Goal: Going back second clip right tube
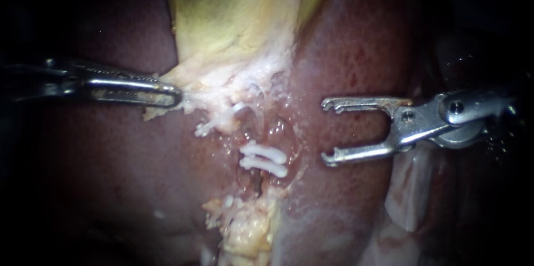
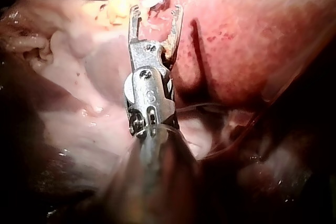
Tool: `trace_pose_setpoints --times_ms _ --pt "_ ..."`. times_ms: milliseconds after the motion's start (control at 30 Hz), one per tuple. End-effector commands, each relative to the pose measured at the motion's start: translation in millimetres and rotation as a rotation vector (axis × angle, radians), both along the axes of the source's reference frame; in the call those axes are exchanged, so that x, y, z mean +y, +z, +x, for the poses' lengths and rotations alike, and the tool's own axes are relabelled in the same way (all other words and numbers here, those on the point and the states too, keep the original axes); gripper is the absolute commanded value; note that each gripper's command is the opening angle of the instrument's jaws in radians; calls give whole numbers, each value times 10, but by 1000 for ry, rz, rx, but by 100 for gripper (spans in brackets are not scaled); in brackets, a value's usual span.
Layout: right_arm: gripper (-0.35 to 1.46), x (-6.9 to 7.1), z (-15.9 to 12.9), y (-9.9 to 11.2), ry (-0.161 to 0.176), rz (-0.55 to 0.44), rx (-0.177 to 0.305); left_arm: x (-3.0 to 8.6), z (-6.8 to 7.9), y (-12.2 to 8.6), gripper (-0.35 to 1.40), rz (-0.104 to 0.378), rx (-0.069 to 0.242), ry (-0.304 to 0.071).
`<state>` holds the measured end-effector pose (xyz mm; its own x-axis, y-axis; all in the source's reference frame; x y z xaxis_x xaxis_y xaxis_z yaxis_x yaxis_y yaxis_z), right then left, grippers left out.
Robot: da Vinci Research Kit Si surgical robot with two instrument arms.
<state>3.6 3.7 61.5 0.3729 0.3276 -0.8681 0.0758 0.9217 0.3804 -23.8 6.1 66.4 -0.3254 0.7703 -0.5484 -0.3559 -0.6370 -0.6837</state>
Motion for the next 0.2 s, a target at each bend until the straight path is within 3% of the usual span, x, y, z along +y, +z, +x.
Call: trace_pose_setpoints --times_ms 33,200 --pt "50 0 0 0 -1 -1 0 0 0 0 -35 0 0 0" --pt "50 -1 -1 -1 -3 -6 2 1 -1 0 -35 0 1 -1"
